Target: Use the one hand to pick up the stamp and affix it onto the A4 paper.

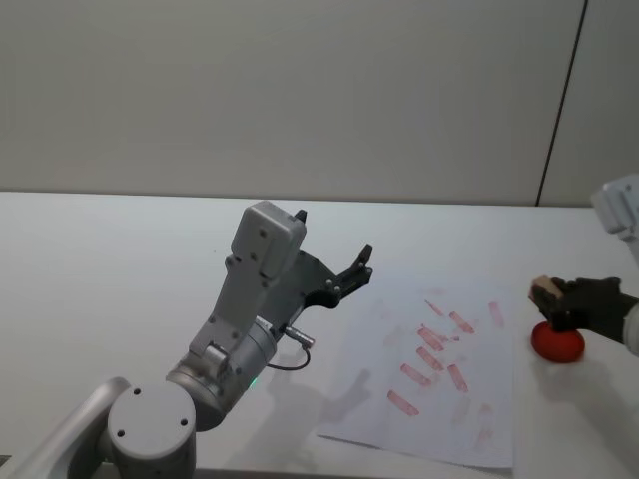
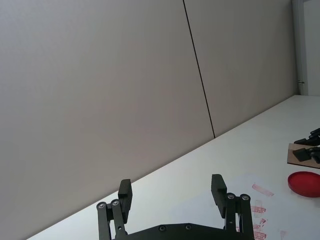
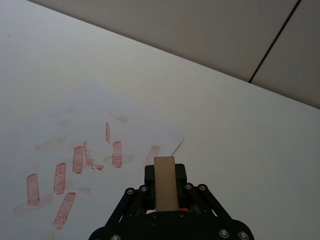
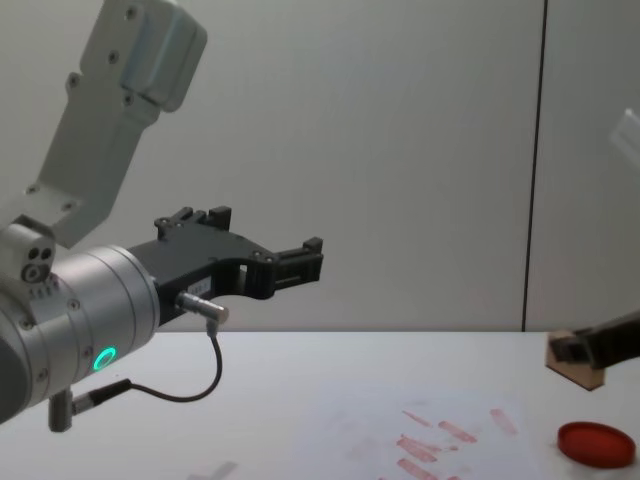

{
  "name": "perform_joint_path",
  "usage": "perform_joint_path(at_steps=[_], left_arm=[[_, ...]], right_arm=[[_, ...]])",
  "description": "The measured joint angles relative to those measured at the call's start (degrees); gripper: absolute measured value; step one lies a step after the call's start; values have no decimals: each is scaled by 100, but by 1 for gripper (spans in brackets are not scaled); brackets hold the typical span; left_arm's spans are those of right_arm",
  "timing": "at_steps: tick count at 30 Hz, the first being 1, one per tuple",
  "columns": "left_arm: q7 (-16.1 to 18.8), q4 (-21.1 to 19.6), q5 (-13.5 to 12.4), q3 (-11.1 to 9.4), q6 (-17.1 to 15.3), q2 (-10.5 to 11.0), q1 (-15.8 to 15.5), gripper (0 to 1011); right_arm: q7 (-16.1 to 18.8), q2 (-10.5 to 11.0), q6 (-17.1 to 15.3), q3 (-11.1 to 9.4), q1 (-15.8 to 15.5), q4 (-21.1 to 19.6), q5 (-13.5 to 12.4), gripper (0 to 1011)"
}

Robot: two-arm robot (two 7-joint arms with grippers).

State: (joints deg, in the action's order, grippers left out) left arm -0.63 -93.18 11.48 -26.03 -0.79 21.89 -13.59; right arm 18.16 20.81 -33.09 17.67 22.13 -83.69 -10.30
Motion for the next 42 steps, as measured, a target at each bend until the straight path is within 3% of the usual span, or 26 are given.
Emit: perform_joint_path(at_steps=[9,19,42], left_arm=[[0,0,0,0,0,0,0,1002],[0,0,0,0,0,0,0,1002],[0,0,0,0,0,0,0,1002]], right_arm=[[-460,93,72,-162,-221,-35,-417,224],[-676,118,140,-248,-318,118,-684,224],[-618,72,119,-270,-246,457,-723,224]])
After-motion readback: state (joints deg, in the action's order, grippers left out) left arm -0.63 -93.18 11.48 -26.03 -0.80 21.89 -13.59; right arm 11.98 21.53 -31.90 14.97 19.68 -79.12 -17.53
